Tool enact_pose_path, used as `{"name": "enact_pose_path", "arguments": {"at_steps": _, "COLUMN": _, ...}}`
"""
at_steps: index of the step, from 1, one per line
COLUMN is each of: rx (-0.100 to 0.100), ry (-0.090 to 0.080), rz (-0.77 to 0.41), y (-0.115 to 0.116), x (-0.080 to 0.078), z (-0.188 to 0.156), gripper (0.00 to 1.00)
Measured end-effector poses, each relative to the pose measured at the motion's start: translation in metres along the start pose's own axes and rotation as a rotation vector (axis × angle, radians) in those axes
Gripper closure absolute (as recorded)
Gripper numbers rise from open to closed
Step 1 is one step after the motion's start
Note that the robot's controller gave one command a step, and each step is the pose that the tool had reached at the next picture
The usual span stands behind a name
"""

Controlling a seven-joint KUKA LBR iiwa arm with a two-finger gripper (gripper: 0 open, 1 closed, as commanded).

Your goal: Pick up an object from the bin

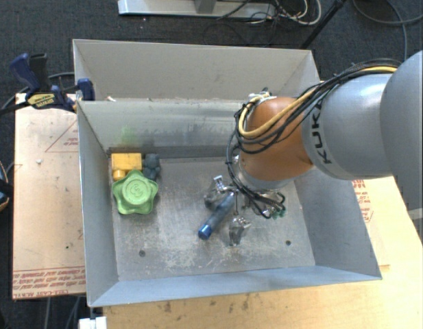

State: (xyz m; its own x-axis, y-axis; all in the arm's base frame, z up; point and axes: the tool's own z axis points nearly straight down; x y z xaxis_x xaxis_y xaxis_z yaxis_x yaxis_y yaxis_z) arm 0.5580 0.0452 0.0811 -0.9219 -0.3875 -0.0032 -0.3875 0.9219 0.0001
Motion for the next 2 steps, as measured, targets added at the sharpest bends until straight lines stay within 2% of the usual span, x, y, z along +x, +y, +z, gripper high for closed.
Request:
{"name": "enact_pose_path", "arguments": {"at_steps": 1, "rx": 0.0, "ry": -0.001, "rz": 0.0, "y": 0.0, "x": 0.0, "z": 0.0, "gripper": 1.0}}
{"name": "enact_pose_path", "arguments": {"at_steps": 2, "rx": 0.003, "ry": -0.005, "rz": -0.269, "y": -0.009, "x": -0.001, "z": -0.183, "gripper": 1.0}}
